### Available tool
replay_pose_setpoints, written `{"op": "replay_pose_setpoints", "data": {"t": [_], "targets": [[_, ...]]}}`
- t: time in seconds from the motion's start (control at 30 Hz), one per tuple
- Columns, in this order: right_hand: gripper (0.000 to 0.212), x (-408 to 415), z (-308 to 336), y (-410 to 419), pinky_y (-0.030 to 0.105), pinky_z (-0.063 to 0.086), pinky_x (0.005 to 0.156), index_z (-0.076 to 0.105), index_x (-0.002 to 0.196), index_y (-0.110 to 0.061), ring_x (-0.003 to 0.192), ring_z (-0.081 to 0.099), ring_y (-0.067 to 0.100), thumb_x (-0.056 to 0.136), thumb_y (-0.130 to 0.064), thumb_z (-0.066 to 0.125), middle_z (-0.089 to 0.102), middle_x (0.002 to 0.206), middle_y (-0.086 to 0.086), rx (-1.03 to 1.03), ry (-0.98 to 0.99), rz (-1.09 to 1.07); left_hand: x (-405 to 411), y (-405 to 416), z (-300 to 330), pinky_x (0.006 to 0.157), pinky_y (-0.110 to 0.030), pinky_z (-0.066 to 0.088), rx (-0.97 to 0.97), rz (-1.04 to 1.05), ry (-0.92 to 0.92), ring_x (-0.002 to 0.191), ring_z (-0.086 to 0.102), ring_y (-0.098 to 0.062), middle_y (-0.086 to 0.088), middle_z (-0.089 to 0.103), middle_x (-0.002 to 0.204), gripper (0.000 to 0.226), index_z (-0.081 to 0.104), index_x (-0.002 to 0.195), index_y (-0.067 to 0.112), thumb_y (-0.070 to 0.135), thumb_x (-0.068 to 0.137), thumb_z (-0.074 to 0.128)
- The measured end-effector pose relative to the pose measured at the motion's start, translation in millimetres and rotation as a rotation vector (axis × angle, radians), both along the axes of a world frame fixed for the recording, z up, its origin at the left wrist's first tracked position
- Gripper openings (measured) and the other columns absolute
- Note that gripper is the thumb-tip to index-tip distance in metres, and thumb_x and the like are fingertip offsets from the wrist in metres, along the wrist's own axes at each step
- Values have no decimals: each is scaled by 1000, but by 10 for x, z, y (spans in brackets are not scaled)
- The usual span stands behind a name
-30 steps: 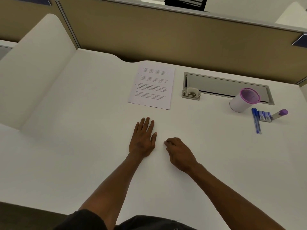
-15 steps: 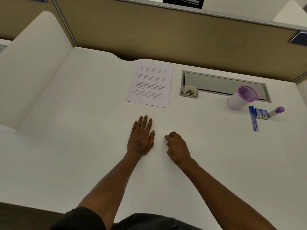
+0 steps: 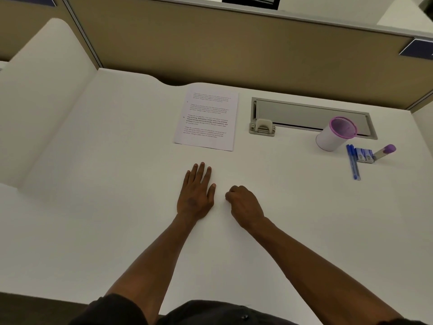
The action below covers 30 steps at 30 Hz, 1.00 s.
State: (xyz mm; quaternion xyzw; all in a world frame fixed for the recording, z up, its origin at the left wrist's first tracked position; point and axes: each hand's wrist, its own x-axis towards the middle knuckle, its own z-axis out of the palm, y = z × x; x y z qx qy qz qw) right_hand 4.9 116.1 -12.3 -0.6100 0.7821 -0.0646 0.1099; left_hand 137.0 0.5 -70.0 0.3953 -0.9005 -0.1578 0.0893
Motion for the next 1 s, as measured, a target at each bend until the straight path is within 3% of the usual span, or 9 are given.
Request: {"op": "replay_pose_setpoints", "data": {"t": [0.23,0.37,0.47,0.6,0.67,0.8,1.0], "targets": [[16,52,41,-68,35,36,65,59,83,-4,82,54,30,83,3,44,59,88,14,33,33,-5,-1,1,3,127,-39,5,-2,2,-12,155,0,-17,-1,8,168,61,14,159,22,45,104,25],[15,52,8,-76,35,45,71,63,86,-5,85,58,28,82,1,50,63,90,12,11,-47,-93,5,4,22,127,-38,4,-6,-1,-3,155,1,-18,-1,8,168,61,15,159,22,44,104,25],[20,-70,32,-94,25,53,74,76,83,-11,82,67,17,75,1,62,73,86,1,-62,-403,-434,4,15,38,126,-36,2,-15,-3,5,155,2,-18,-2,10,167,60,17,159,21,43,104,28],[18,-253,121,-10,25,58,74,74,76,-6,80,70,22,74,11,70,73,82,9,-161,-1341,-952,-3,28,59,127,-40,7,-29,-7,15,155,7,-21,-4,15,167,59,24,158,18,39,104,35],[13,-343,187,62,21,58,73,70,85,1,81,66,20,80,13,66,69,88,13,-232,-1615,-1036,-22,34,76,126,-42,9,-32,-14,-7,155,9,-24,-8,17,166,58,26,157,15,36,103,38],[13,-481,304,177,21,59,74,65,88,4,85,64,20,86,15,58,66,89,14,-372,-1862,-1108,-123,40,127,126,-39,3,23,7,1,155,7,-25,-9,15,166,59,26,156,9,34,104,39],[13,-722,505,278,22,59,73,65,89,4,87,63,21,88,13,56,65,90,14,-516,-2017,-1145,-367,52,147,126,-41,2,39,-56,-11,155,-1,-22,-6,9,167,63,17,159,13,38,104,36]]}}
